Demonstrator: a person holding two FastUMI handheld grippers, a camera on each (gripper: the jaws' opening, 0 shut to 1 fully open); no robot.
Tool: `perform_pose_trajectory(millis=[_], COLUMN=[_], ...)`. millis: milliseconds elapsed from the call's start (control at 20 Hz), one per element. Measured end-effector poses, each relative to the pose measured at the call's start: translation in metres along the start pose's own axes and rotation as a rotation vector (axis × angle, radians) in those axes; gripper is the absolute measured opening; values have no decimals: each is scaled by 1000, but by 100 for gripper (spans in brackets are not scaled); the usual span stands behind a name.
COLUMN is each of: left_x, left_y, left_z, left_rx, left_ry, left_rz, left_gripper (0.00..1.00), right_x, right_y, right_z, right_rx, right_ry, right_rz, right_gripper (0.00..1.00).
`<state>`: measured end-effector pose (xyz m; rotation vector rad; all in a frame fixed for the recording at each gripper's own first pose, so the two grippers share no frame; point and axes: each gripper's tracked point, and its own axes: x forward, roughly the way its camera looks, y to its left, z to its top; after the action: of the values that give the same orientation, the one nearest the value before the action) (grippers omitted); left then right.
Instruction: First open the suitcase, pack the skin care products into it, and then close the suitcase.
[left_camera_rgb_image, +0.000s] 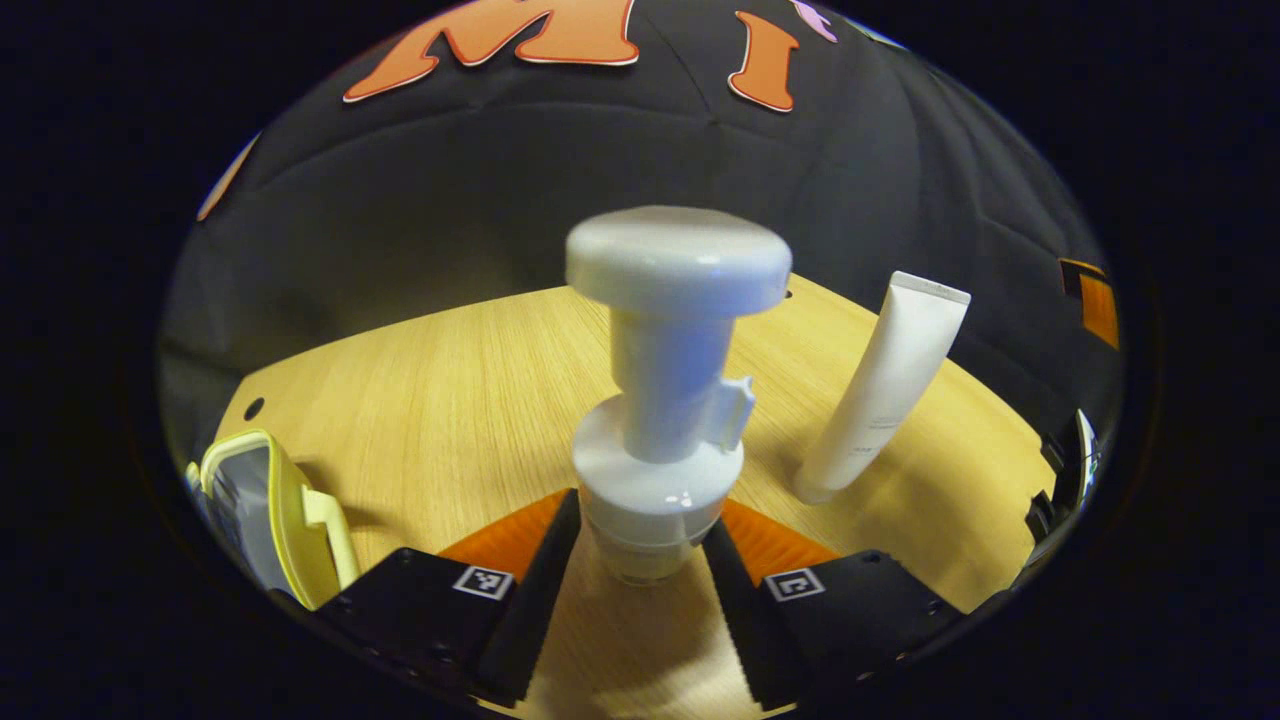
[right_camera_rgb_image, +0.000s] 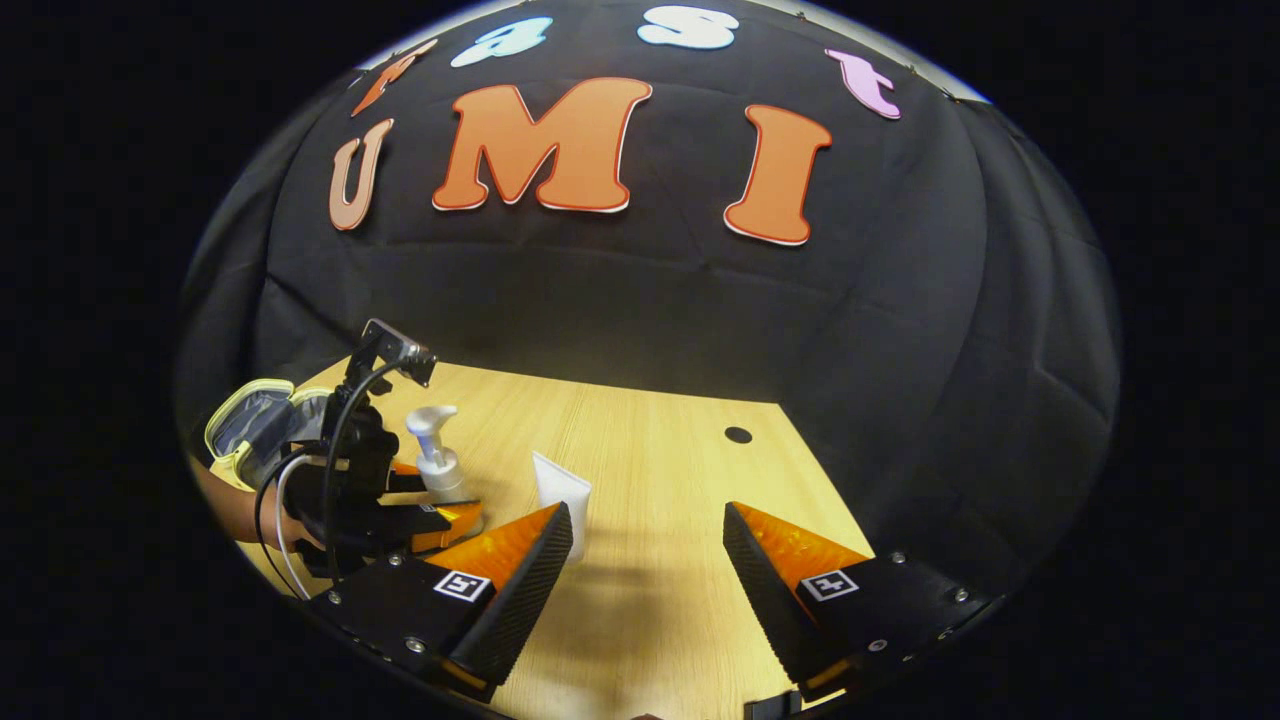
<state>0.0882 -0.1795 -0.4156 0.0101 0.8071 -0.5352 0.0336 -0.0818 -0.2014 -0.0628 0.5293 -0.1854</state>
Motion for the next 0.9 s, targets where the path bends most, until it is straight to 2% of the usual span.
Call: perform_pose_trajectory(millis=[100, 150, 450, 900], left_x=[-2, 0, -34, -119], left_y=[1, 2, 17, 73], left_z=[1, -1, 23, 78], left_rx=[3, 3, -52, -60], left_ry=[2, 10, -34, -146], left_rz=[0, -1, 30, 148], left_gripper=[64, 63, 61, 62], right_x=[13, 20, 54, 95], right_y=[10, 14, 31, 55], right_z=[-8, -13, -52, -79], right_rx=[10, 14, -9, -59], right_ry=[23, 36, 128, 188], right_rz=[23, 34, 99, 173], right_gripper=[97, 97, 97, 98])
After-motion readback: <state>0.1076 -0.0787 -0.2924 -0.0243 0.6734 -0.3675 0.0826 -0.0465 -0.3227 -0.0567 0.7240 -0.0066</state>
